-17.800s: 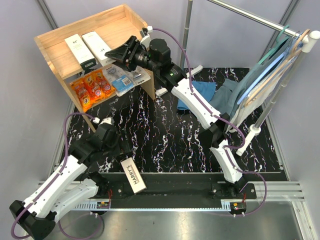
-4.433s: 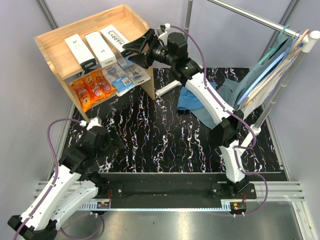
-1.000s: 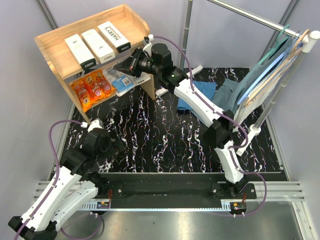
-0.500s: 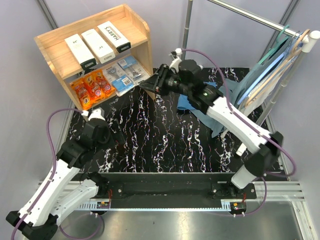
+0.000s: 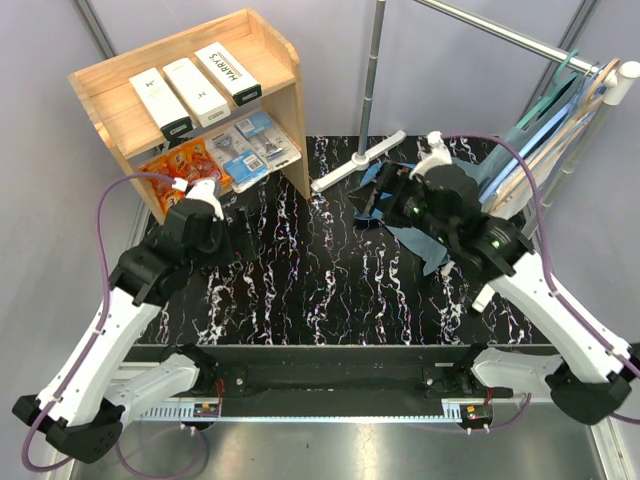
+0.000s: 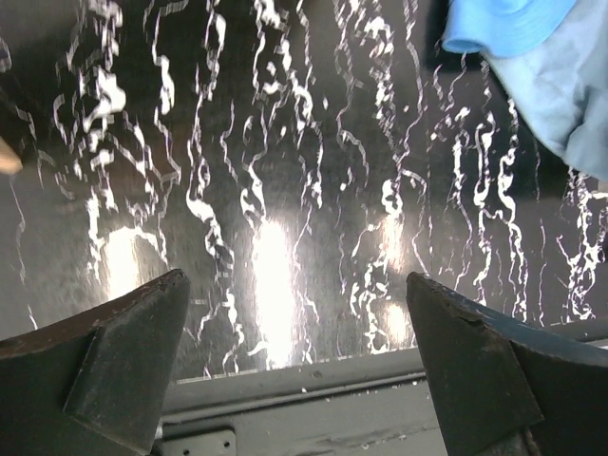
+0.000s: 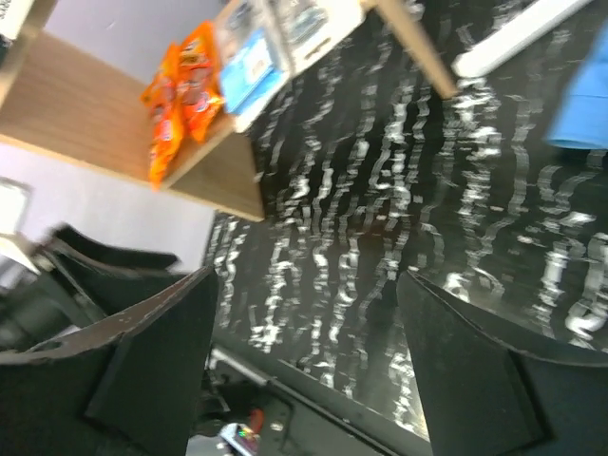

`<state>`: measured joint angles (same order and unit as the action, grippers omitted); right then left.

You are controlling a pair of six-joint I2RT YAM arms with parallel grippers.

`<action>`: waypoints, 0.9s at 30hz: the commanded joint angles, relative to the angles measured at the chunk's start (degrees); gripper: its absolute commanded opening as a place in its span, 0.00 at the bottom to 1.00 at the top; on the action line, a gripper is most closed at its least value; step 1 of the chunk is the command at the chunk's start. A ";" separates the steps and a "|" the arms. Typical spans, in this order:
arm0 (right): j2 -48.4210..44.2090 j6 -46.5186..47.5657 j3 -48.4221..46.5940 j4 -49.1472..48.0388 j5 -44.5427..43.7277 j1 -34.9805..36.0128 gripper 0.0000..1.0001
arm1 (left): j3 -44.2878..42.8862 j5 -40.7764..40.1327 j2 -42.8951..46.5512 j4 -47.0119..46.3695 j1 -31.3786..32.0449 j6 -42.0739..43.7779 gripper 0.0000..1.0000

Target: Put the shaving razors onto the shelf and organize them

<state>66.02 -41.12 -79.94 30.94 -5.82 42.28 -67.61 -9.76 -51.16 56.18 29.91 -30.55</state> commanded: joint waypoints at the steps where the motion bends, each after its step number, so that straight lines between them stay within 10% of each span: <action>1: -7.02 3.42 3.29 6.14 -8.67 0.17 0.89 | -7.61 0.18 -3.15 -1.34 -0.03 4.97 0.99; 12: -15.30 2.28 9.97 11.16 -11.05 0.08 1.00 | -14.48 2.02 -8.52 -1.25 0.06 5.49 0.99; 27: -25.75 -4.92 28.68 15.02 -11.49 0.17 1.00 | -2.97 1.94 -4.39 -2.39 0.06 4.35 0.99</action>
<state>43.53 -42.26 -55.64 44.25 -15.27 42.28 -72.71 -8.58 -57.39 55.99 29.89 -26.37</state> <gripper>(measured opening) 0.994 0.988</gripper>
